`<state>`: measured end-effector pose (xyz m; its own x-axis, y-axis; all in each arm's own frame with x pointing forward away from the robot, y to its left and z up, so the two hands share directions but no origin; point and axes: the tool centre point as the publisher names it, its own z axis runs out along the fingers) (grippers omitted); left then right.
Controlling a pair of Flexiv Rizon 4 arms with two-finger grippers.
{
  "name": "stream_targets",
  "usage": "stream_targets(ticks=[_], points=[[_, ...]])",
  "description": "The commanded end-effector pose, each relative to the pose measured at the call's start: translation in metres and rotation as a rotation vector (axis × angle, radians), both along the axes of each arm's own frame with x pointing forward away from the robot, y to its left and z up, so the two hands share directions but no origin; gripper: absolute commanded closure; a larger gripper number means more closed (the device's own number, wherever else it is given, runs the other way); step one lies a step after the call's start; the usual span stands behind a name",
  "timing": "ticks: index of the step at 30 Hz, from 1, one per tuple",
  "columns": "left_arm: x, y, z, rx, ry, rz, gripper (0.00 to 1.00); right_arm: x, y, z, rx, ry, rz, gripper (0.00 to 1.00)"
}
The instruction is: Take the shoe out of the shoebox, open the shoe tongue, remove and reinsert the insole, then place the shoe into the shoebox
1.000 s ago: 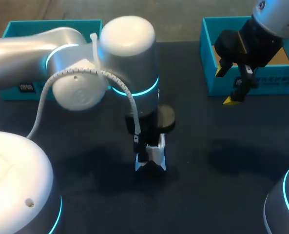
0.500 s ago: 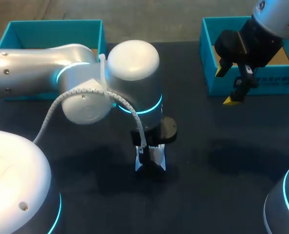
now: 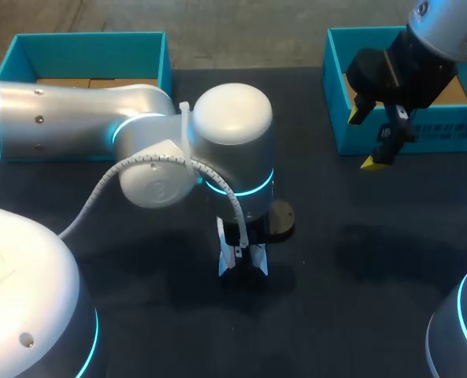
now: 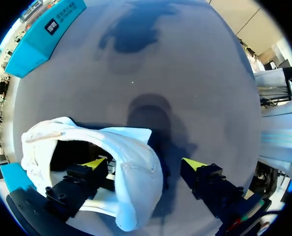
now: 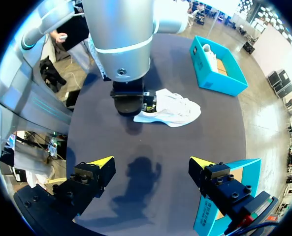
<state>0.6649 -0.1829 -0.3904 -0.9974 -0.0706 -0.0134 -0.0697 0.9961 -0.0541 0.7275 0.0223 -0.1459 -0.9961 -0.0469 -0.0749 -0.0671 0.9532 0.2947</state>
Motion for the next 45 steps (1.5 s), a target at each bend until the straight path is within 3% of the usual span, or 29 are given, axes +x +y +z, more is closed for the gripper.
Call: stream_targets(ticks=[1,2,9,12,18,37,45], points=[[0.0,0.0,-0.001,0.004,0.003,0.002,0.25,0.001,0.001,-0.001,-0.003,0.002,-0.001,0.0],[0.0,0.0,-0.001,0.005,0.003,0.001,0.36,0.001,0.001,-0.001,-0.003,0.002,-0.001,0.0],[-0.001,0.004,-0.002,0.008,0.026,0.0,0.69,0.001,0.001,-0.001,-0.003,0.002,-0.001,0.0],[-0.002,0.005,-0.002,0.007,0.052,0.003,1.0,0.001,0.001,-0.001,-0.003,0.002,-0.001,0.0],[-0.001,0.012,0.022,0.007,0.065,0.001,1.0,0.001,0.001,-0.001,-0.003,0.002,-0.001,0.0],[0.008,0.044,0.181,-0.047,0.105,-0.07,1.0,0.001,0.001,-0.001,-0.003,0.002,-0.001,0.0],[0.009,0.056,0.217,-0.081,0.181,-0.07,1.0,0.001,0.001,-0.001,-0.003,0.002,-0.001,0.0]])
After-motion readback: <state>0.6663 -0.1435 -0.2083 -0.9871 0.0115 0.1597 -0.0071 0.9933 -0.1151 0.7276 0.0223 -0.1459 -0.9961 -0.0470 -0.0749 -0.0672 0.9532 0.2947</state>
